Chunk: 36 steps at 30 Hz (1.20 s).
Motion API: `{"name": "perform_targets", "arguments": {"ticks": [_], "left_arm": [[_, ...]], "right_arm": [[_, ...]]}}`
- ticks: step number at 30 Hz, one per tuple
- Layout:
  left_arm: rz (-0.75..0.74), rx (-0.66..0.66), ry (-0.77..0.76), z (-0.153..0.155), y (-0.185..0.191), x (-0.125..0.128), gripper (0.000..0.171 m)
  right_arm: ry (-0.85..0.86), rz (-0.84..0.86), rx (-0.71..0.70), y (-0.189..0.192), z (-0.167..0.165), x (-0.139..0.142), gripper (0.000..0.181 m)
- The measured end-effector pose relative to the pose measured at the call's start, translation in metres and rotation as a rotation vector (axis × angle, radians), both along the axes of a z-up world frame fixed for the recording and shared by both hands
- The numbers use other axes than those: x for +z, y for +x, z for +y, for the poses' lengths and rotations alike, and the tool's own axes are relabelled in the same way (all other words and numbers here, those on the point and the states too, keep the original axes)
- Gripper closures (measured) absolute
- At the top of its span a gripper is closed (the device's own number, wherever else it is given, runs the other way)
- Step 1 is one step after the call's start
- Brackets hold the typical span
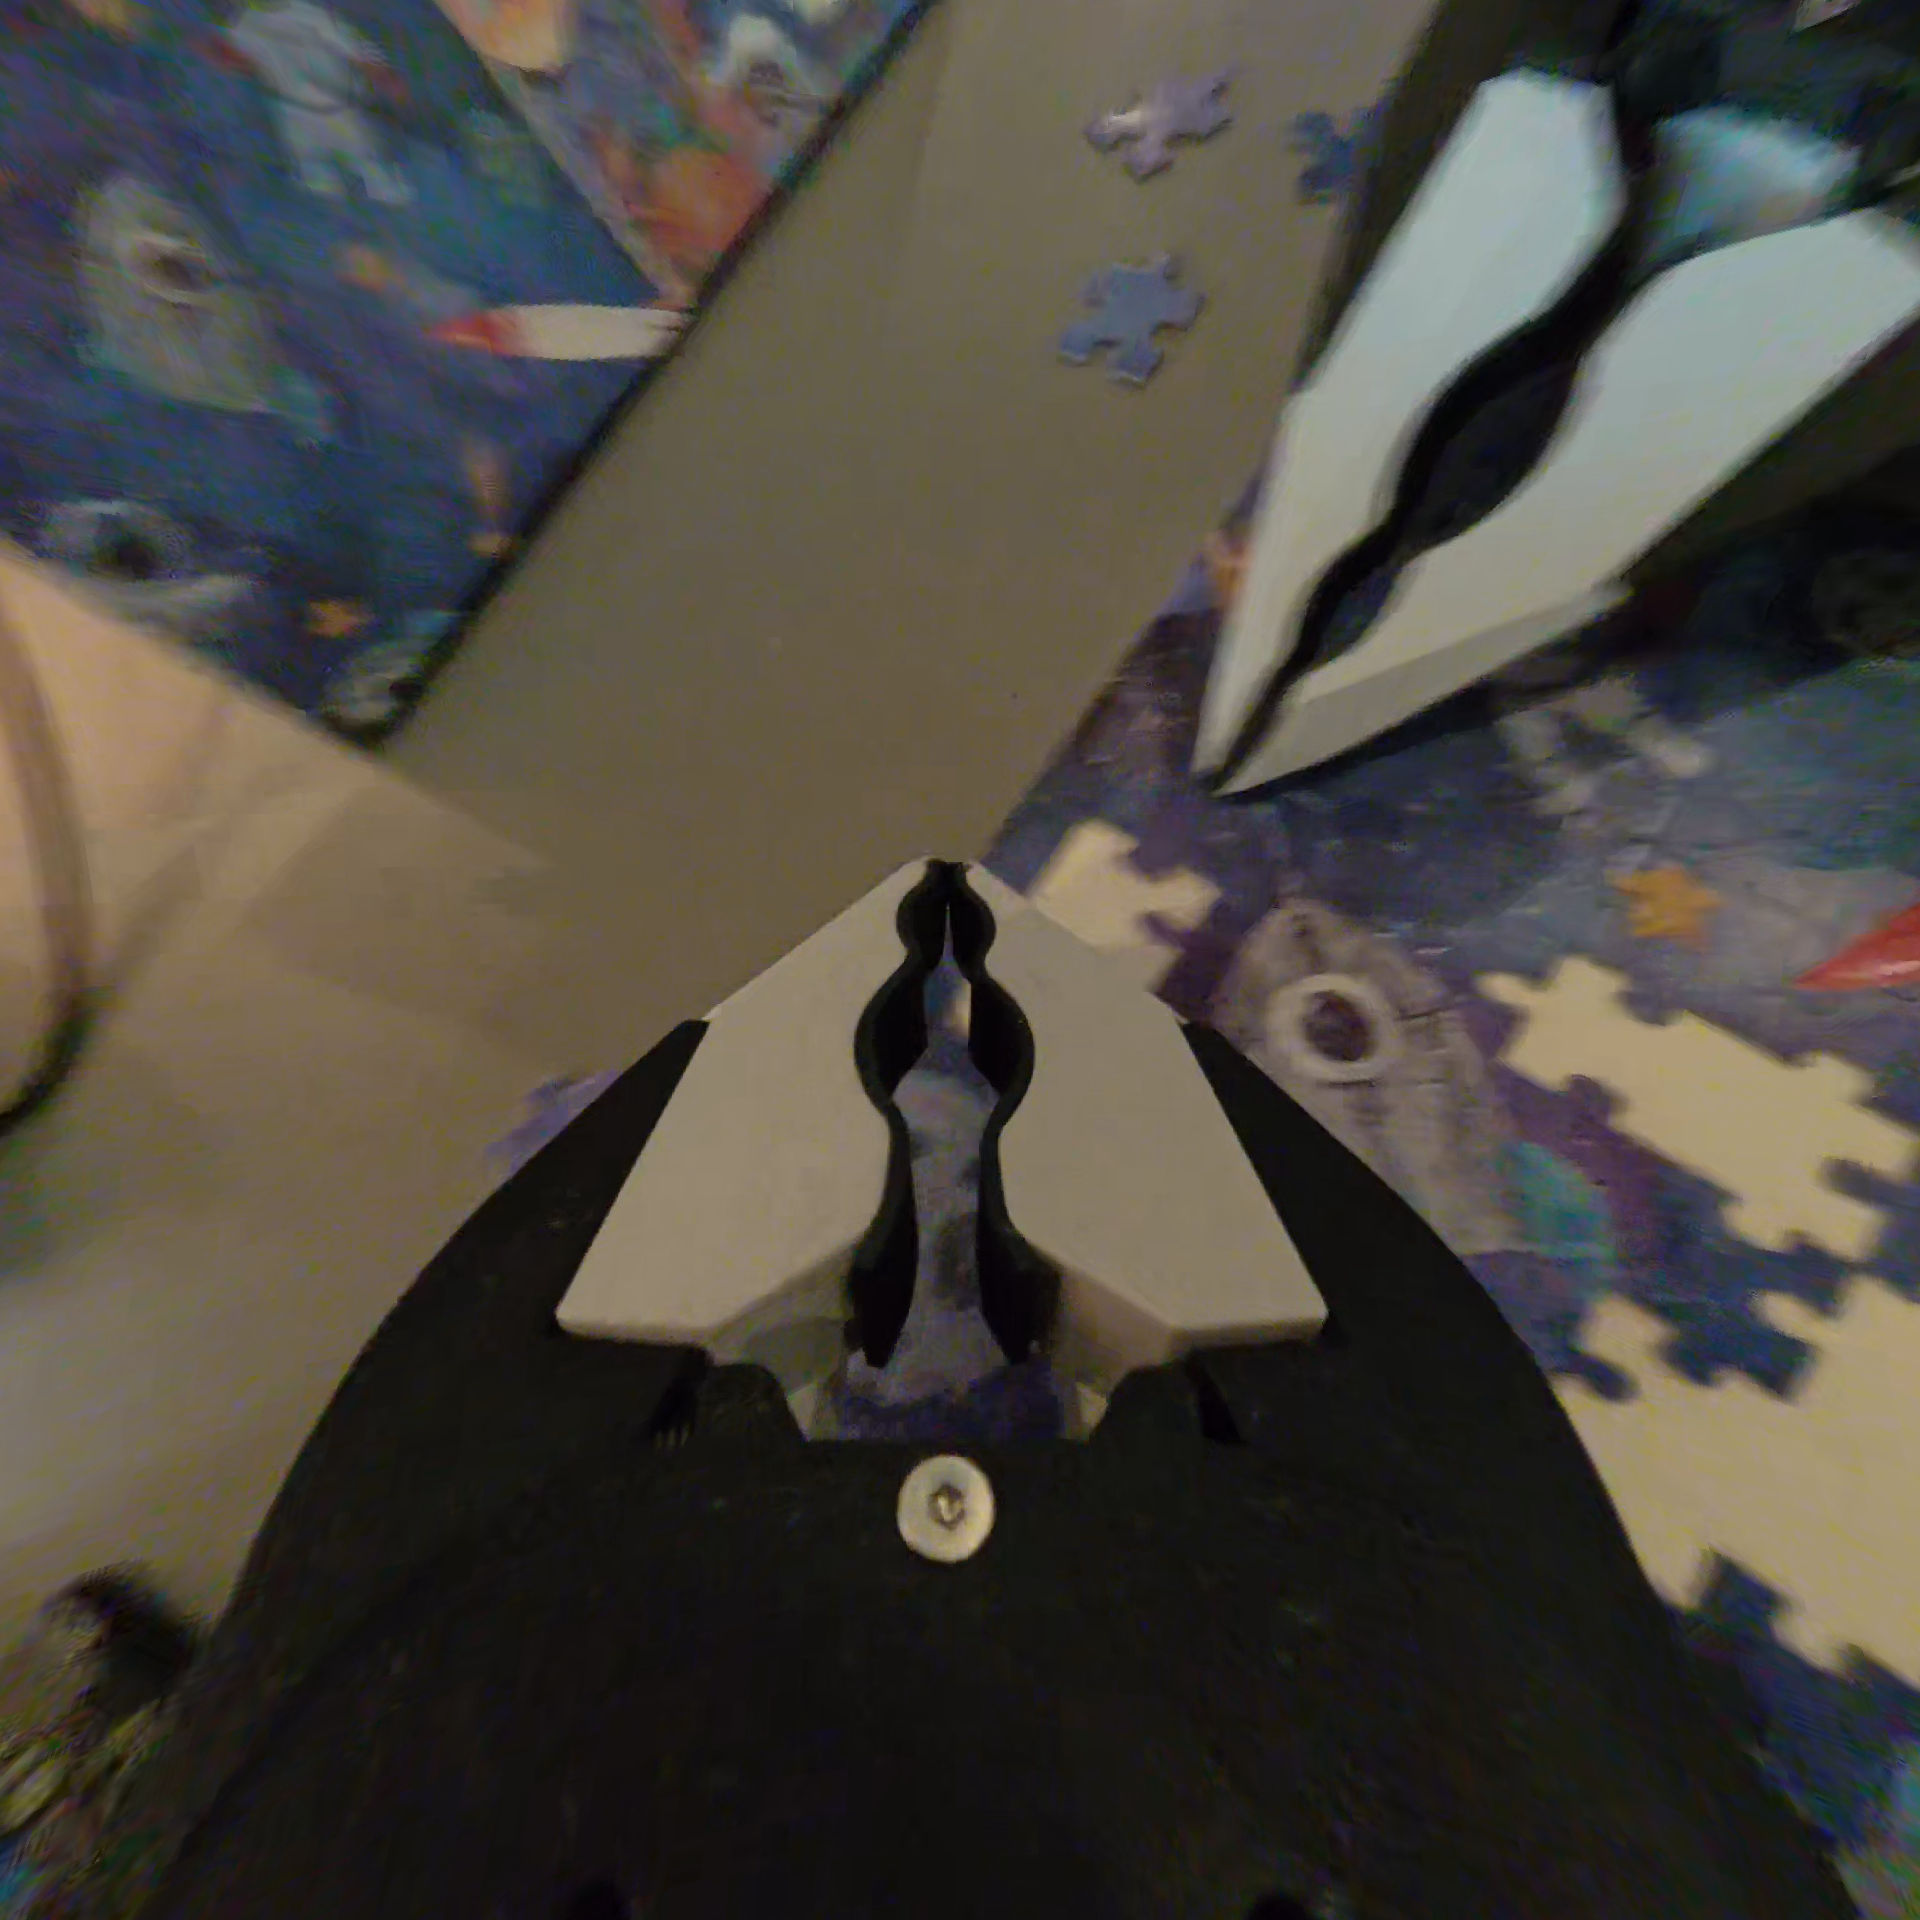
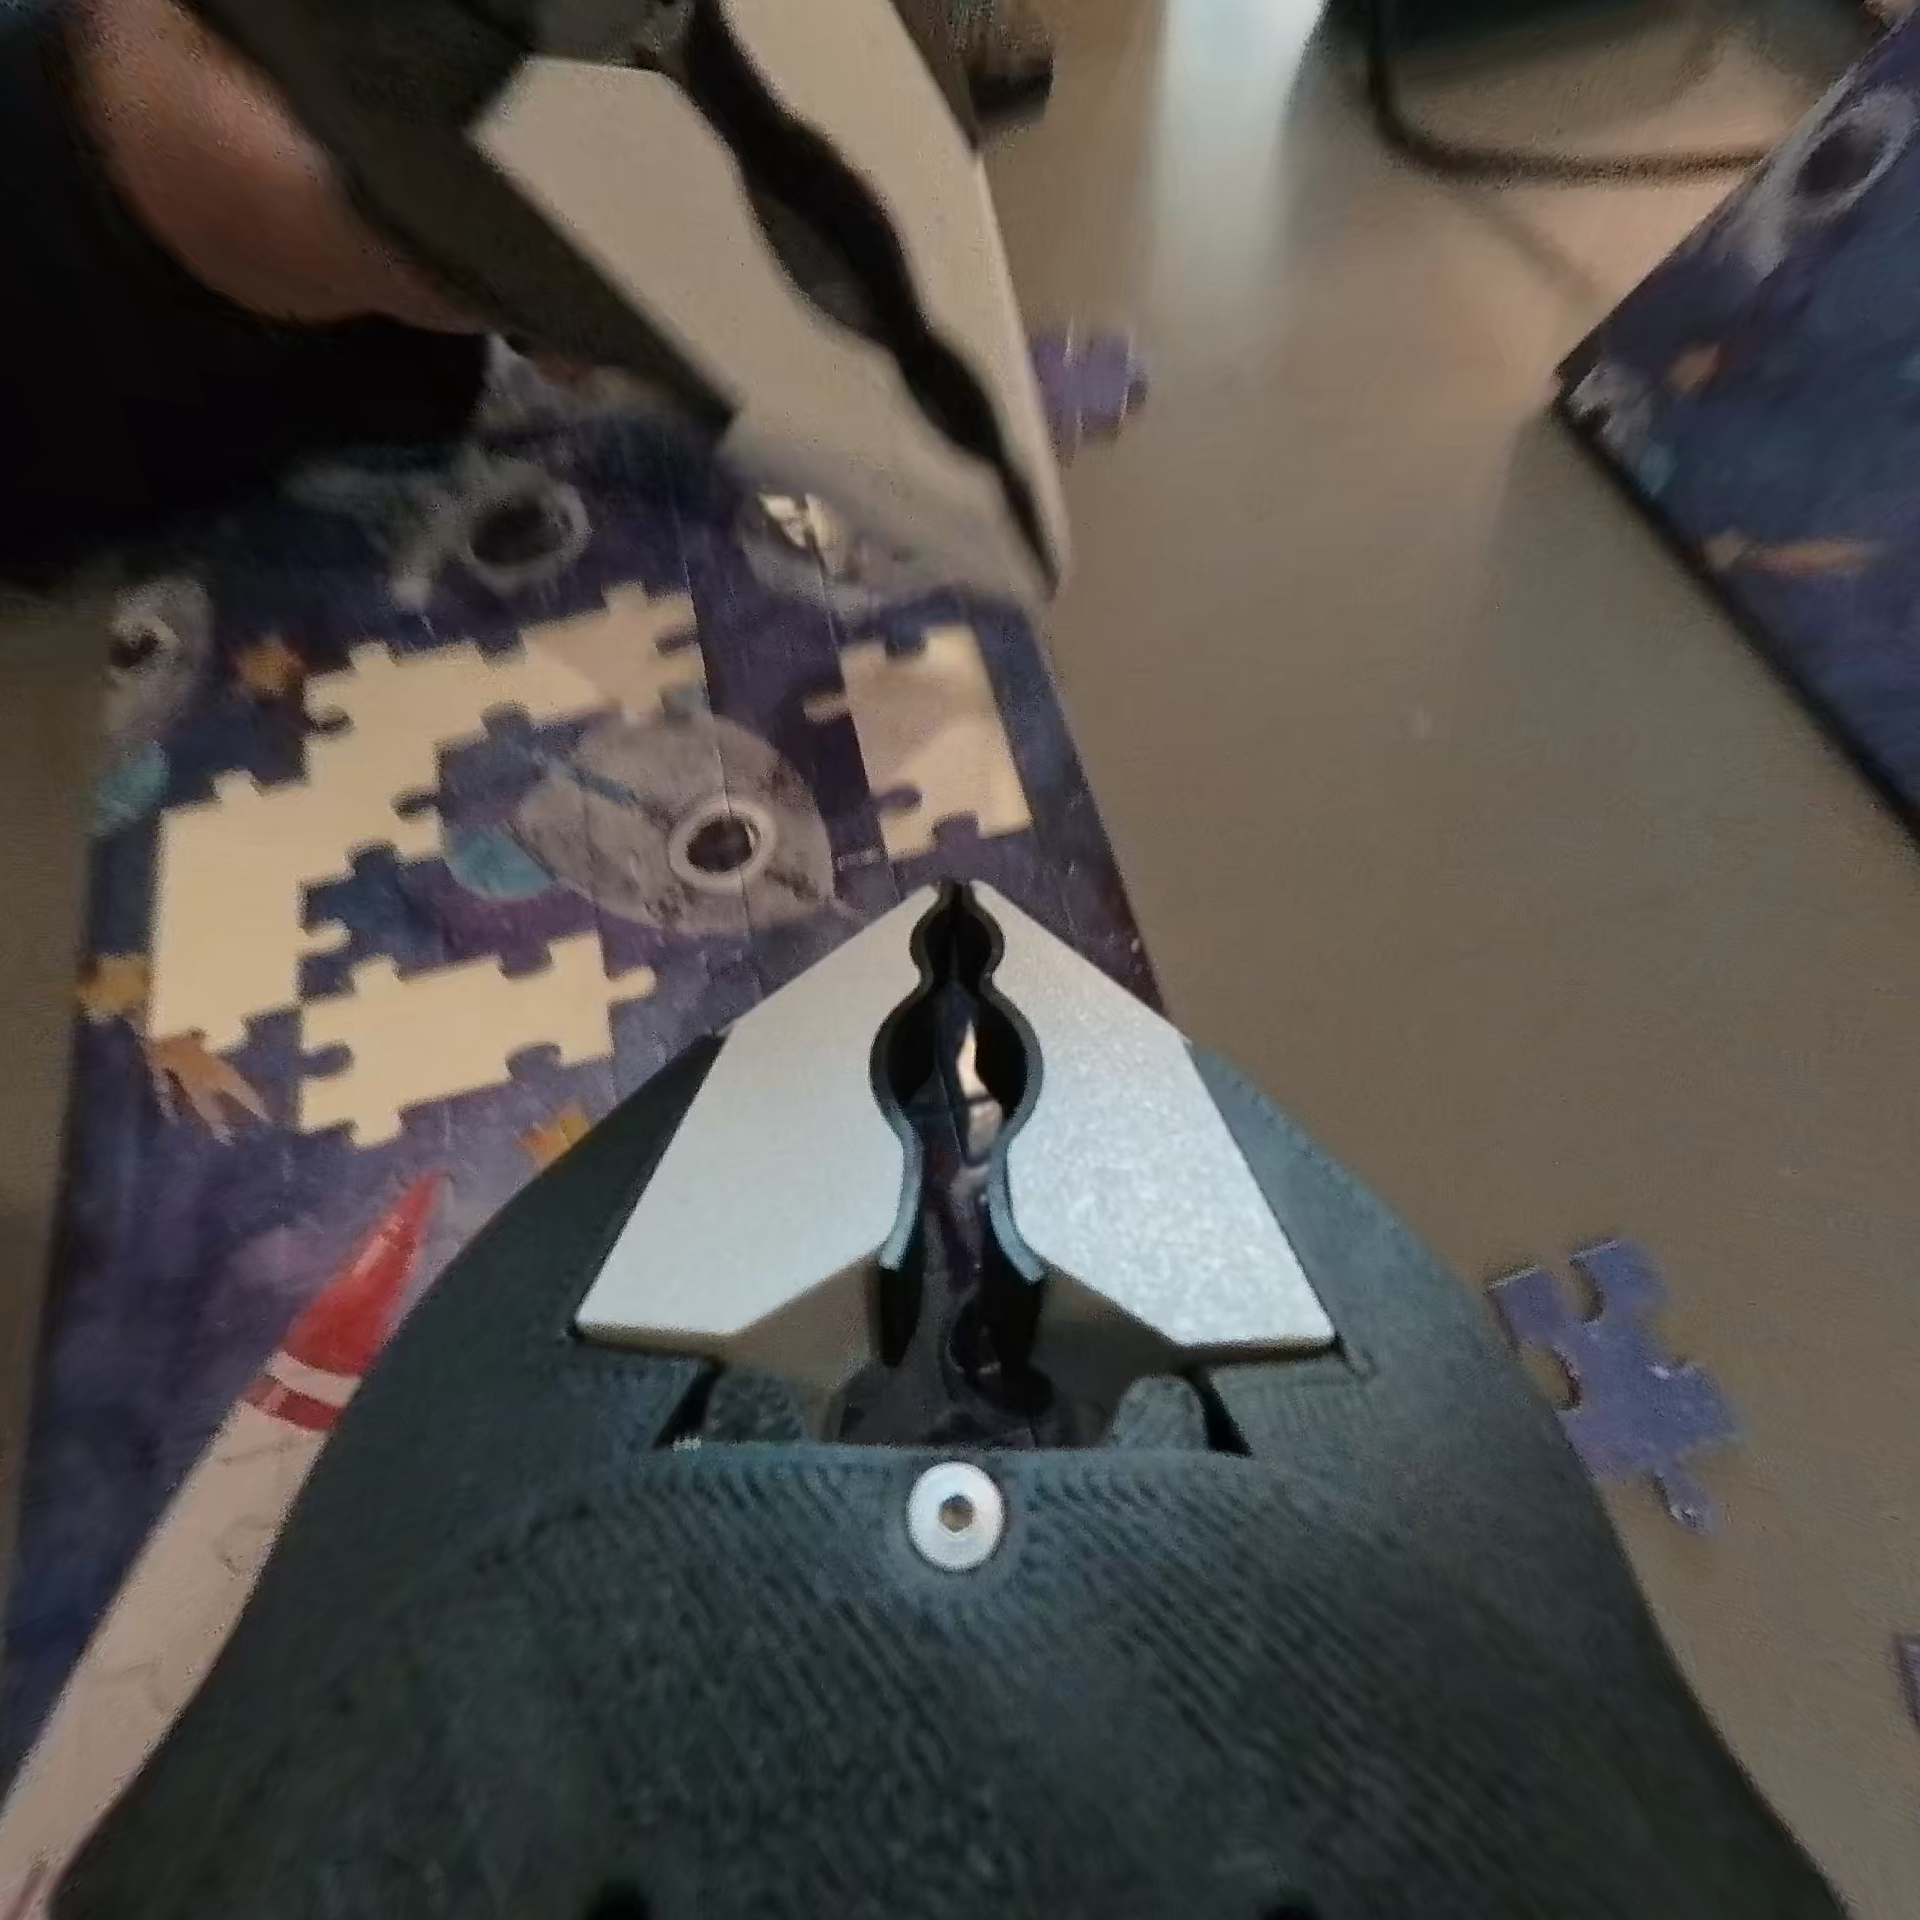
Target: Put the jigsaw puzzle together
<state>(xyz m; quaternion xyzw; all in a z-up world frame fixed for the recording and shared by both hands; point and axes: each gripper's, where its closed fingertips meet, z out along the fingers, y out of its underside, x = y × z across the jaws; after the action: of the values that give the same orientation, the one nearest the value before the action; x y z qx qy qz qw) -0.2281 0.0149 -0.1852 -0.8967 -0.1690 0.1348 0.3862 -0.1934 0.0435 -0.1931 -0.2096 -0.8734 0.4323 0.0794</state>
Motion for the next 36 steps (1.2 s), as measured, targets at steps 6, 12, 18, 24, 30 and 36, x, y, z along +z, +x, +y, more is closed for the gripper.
{"name": "perform_targets", "arguments": {"ticks": [6,12,18,24,30,36], "left_arm": [[0.092,0.3,0.144,-0.098,-0.068,0.035,0.171],[0.183,0.347,0.261,-0.137,-0.08,0.06,0.171],[0.176,0.283,0.173,-0.122,-0.073,0.045,0.171],[0.153,0.262,0.142,-0.117,-0.071,0.037,0.171],[0.142,0.251,0.133,-0.115,-0.071,0.033,0.171],[0.148,0.25,0.11,-0.112,-0.069,0.029,0.167]], "right_arm": [[-0.168,0.096,-0.087,-0.015,0.008,0.043,0.181],[-0.276,0.246,-0.221,-0.036,0.031,0.077,0.181],[-0.363,0.388,-0.339,-0.049,0.061,0.109,0.181],[-0.386,0.381,-0.374,-0.054,0.071,0.109,0.181],[-0.38,0.395,-0.365,-0.052,0.068,0.11,0.181],[-0.393,0.414,-0.372,-0.052,0.071,0.114,0.181]]}}
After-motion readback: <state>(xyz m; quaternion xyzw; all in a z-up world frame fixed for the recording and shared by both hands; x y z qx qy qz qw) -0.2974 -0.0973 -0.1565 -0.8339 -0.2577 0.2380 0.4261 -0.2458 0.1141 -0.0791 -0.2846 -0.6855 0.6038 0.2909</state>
